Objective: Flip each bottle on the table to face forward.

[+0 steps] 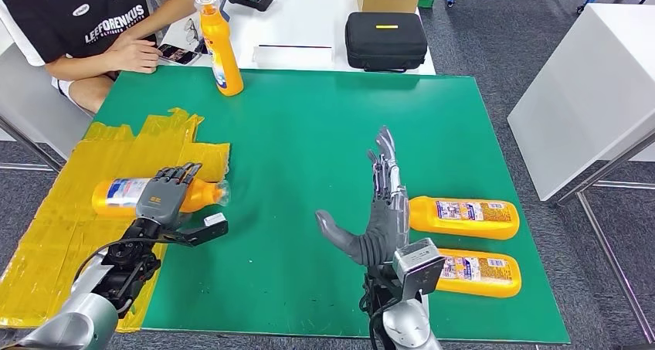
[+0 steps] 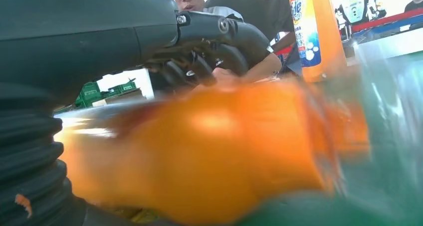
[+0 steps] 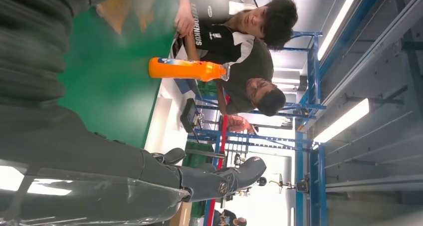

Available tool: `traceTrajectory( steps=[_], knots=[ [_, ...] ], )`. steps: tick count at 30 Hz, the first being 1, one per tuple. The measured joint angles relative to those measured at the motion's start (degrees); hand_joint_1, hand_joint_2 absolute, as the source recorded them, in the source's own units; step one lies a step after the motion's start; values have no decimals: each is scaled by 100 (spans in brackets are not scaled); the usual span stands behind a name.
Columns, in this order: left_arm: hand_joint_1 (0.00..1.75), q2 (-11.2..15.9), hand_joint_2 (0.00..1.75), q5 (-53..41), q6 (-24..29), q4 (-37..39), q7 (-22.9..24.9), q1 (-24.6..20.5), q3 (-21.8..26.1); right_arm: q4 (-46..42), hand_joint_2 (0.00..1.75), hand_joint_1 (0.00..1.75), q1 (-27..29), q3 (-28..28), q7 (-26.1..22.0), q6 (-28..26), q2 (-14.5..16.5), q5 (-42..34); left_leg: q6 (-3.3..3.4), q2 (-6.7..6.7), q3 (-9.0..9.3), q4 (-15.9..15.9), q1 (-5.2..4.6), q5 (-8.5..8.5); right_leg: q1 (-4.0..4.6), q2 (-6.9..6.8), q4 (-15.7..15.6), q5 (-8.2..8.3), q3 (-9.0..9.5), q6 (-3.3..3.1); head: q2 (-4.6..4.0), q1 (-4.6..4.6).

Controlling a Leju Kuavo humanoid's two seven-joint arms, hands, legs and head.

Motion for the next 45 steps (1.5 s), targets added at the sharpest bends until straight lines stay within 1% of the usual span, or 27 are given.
traceTrajectory(
  steps=[16, 18, 24, 27, 31, 34, 38, 42, 45],
  knots=[
    [0, -40, 175, -175, -18, 11, 152, -18, 3, 1, 175, 0, 6, -130, 2, 31, 65, 35, 0, 0, 2, 0, 0, 0, 0, 0, 0, 0, 1, 0, 0, 0],
    [0, -50, 175, -114, -1, 13, 73, -20, 26, 1, 175, 0, 9, -160, 2, 33, 72, 35, 0, 0, 2, 0, 0, 1, 0, 0, 0, 0, 1, 0, 0, 0],
    [0, -123, 175, 340, 235, 13, -477, -42, 298, 1, 175, 0, 43, -245, -5, 33, 111, 35, -1, 0, 1, 1, 0, 1, 0, 0, 0, 1, -1, 1, 0, 0],
    [0, -159, 175, 401, 307, 11, -582, -74, 408, 1, 175, 0, 48, -268, -5, 33, 115, 37, -1, 0, 1, 1, 0, 1, 0, 0, 0, 1, -1, 1, 0, -1],
    [0, -207, 175, 411, 546, -42, -711, -131, 508, 1, 175, 0, 59, -305, -7, 33, 116, 43, -1, 0, 1, 1, 0, 1, 0, 0, 0, 1, -3, 1, 0, 0],
    [0, -245, 175, 244, 665, -201, -653, -201, 521, 11, 175, 0, 63, -337, -11, 35, 119, 49, -1, 0, 1, 1, 0, 1, 0, 0, 0, 1, -1, 1, 0, 0],
    [0, -307, 175, -66, 706, -632, -419, -219, 466, 51, 175, 0, 61, -393, -35, 66, 134, 52, -1, -1, 1, 1, -1, 1, 0, 0, 0, 2, 1, 2, 0, 0],
    [0, -380, 175, -231, 616, -1258, -220, -103, 309, 122, 175, 0, 33, -428, -94, 87, 124, 28, -1, -1, 0, 1, -1, 1, 0, 0, 0, 2, 2, 2, 0, -1],
    [0, -435, 175, -160, 563, -1708, -242, 31, 212, 177, 175, 0, 21, -437, -115, 69, 105, 4, -1, -1, -1, 1, -1, 1, 0, 0, 0, 2, 1, 2, 0, -1]
  ],
)
